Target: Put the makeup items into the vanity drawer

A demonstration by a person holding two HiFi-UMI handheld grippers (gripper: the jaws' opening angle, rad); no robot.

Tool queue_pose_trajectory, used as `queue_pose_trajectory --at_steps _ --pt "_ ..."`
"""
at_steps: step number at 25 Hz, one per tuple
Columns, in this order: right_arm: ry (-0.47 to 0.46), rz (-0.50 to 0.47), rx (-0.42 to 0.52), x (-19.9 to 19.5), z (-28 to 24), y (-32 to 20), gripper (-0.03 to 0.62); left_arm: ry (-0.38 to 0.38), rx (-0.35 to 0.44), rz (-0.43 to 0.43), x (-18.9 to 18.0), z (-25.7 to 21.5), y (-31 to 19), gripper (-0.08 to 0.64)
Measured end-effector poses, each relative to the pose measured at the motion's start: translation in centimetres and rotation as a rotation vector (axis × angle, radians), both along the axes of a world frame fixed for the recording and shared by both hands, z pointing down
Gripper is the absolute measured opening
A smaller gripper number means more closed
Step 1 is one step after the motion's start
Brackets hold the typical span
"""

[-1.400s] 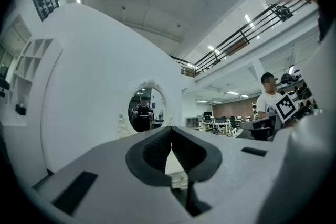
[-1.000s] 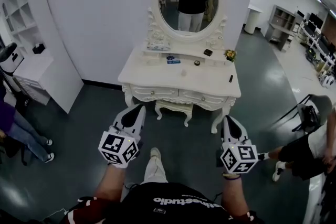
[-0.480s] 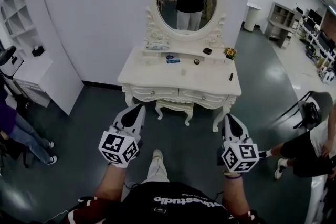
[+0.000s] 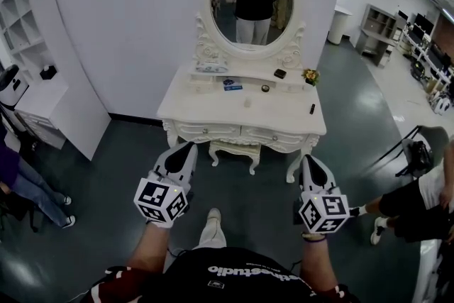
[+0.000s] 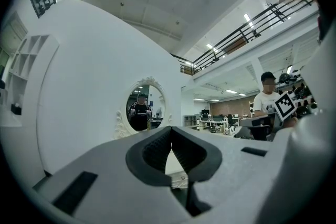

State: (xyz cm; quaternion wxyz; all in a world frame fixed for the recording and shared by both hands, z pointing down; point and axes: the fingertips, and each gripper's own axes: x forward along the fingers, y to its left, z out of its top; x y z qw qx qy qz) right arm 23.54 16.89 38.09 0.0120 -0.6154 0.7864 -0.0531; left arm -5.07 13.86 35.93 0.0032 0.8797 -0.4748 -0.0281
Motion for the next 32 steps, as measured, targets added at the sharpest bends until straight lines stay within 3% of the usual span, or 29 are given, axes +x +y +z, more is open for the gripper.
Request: queue_pose_trajectory --at_steps 17,32 --pt "0.023 0.042 -0.030 0.1 0.1 -8.8 -0.008 -0.009 -0.019 0.031 0.1 0.3 -9.9 0.006" --pt "0.030 0.032 -0.037 -2.1 0.1 -21.1 -0.008 -0.026 -0.028 0.025 -2.1 0.6 -21.3 0.006"
